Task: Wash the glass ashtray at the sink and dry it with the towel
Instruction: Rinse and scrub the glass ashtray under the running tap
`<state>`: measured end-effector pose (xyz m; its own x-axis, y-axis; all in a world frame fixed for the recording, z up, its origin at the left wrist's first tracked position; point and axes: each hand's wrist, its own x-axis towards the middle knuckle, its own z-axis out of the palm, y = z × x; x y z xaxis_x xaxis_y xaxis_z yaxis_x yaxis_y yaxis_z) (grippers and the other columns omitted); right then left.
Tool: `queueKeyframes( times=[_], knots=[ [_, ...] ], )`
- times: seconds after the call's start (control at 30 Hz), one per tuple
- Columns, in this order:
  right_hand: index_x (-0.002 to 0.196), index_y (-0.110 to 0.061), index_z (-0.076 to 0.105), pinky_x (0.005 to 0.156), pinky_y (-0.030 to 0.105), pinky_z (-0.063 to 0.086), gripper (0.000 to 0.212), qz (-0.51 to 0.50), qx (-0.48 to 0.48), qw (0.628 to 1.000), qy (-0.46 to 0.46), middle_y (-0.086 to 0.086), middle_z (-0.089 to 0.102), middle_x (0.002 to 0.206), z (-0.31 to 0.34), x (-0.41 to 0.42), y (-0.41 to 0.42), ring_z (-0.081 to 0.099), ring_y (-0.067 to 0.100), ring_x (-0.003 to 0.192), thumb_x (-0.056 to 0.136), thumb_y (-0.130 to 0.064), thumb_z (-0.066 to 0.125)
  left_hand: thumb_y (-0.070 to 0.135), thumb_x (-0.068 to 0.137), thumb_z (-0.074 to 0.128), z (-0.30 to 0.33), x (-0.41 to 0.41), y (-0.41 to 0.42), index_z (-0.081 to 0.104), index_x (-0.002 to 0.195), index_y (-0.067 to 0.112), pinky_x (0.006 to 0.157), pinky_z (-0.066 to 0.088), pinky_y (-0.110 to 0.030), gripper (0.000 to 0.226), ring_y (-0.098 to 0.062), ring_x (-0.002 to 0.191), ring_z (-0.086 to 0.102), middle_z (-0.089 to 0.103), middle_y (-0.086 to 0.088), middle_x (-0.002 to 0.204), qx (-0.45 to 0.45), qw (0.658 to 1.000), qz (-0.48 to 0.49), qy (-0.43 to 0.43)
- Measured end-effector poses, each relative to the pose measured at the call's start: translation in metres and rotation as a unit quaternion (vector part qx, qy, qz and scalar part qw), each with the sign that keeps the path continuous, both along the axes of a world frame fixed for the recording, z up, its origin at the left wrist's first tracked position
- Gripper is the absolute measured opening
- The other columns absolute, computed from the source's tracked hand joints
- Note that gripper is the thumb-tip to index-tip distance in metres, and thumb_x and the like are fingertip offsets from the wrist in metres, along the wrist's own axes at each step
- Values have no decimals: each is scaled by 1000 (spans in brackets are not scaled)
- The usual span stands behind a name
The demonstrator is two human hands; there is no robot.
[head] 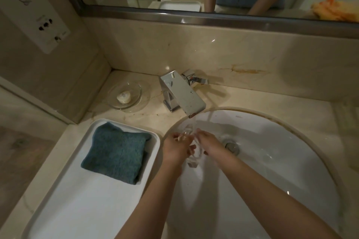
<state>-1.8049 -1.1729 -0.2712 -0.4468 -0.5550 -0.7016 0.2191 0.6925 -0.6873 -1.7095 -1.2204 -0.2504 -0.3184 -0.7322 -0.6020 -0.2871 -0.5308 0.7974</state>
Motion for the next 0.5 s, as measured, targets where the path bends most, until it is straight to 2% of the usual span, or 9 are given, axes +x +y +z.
queueKeyframes(
  times=[0.07, 0.13, 0.17, 0.23, 0.27, 0.33, 0.43, 0.5],
  knots=[
    [127, -26, 51, 95, 40, 39, 58, -10, -1, 997, -82, -2, 52, 119, 2, 2, -3, 49, 26, 113, 90, -63, 27, 24, 80, 68, 2, -3, 4, 62, 97, 10, 60, 55, -31, 23, -22, 68, 70, 71, -10, 80, -60, 997, -27, -41],
    [125, -25, 52, 95, 47, 37, 66, -55, -8, 980, -189, -3, 49, 115, 4, 0, -4, 47, 28, 111, 84, -72, 30, 26, 81, 66, 5, -3, 8, 62, 99, 12, 67, 55, -31, 23, -19, 75, 68, 71, -4, 82, -122, 987, -71, -76],
    [119, -24, 55, 95, 50, 37, 63, -73, -13, 971, -229, 0, 51, 112, 6, -2, -3, 47, 28, 109, 83, -71, 32, 25, 82, 65, 5, -4, 11, 61, 98, 13, 67, 54, -26, 20, -15, 75, 66, 69, 0, 82, -151, 980, -92, -86],
    [104, -20, 60, 89, 53, 42, 55, -90, -17, 960, -264, 4, 55, 100, 11, -5, -1, 50, 27, 99, 80, -68, 45, 19, 84, 63, 6, -3, 18, 59, 91, 16, 56, 45, -8, 9, -1, 66, 58, 61, 9, 73, -200, 966, -132, -95],
    [98, -19, 61, 84, 51, 46, 50, -91, -16, 959, -269, 6, 56, 94, 12, -6, 0, 52, 27, 96, 78, -64, 52, 16, 84, 62, 8, -3, 21, 59, 91, 15, 50, 41, -4, 7, 4, 64, 54, 59, 11, 71, -218, 960, -149, -94],
    [88, -16, 62, 69, 38, 51, 37, -105, -17, 958, -268, 7, 59, 82, 12, -7, 0, 58, 24, 81, 78, -51, 62, 11, 83, 61, 9, -2, 26, 62, 101, 13, 51, 42, -2, 18, 3, 68, 57, 62, 10, 76, -225, 954, -184, -68],
    [80, -12, 59, 49, 22, 46, 15, -173, -41, 945, -275, 4, 60, 64, 8, -9, 2, 58, 18, 55, 80, -26, 64, 12, 83, 62, 12, 0, 28, 59, 116, 18, 70, 47, -10, 33, -9, 89, 63, 67, 5, 96, -213, 945, -247, -22],
    [91, -13, 59, 49, 21, 47, 12, -193, -78, 933, -293, 5, 57, 71, 3, -12, 3, 55, 18, 59, 80, -17, 60, 20, 88, 57, 10, 3, 26, 60, 119, 20, 82, 47, -18, 30, -12, 99, 62, 67, 2, 106, -195, 940, -279, -5]
  ],
)
